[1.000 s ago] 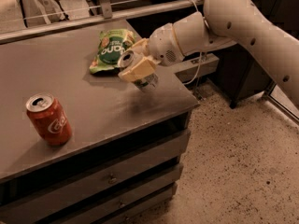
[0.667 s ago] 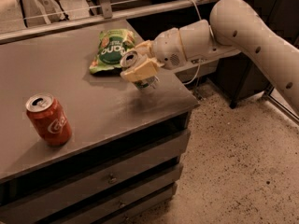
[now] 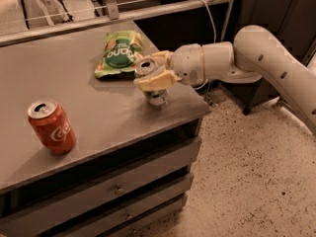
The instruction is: Place 7up can upright
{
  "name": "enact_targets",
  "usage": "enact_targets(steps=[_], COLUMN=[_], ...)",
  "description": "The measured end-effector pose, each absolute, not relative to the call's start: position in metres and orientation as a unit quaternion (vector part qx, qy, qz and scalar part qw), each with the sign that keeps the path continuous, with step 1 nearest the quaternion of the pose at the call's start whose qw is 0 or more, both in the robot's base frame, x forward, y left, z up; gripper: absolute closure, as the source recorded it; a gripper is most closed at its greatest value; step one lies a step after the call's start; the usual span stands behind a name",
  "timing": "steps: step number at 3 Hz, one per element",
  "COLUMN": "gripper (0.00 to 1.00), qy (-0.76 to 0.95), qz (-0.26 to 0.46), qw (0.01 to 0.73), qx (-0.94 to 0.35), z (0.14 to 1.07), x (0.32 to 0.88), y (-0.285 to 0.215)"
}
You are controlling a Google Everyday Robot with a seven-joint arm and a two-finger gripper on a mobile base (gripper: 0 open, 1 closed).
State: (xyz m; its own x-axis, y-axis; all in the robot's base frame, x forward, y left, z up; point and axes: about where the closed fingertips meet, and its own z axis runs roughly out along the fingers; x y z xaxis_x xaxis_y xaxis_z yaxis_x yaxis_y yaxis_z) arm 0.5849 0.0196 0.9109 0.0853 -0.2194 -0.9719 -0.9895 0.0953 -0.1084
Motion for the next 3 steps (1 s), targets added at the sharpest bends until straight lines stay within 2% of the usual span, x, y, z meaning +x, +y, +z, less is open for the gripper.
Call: enact_targets(steps=[2, 3], gripper=[1.00, 0.81], qy=[0.534, 0.530], qz=[0.417, 0.428], qw=[0.538, 0.547], qx=[-0.503, -0.487], z=[0.915, 0.916], x=[0.582, 0.582], y=[0.003, -0.002])
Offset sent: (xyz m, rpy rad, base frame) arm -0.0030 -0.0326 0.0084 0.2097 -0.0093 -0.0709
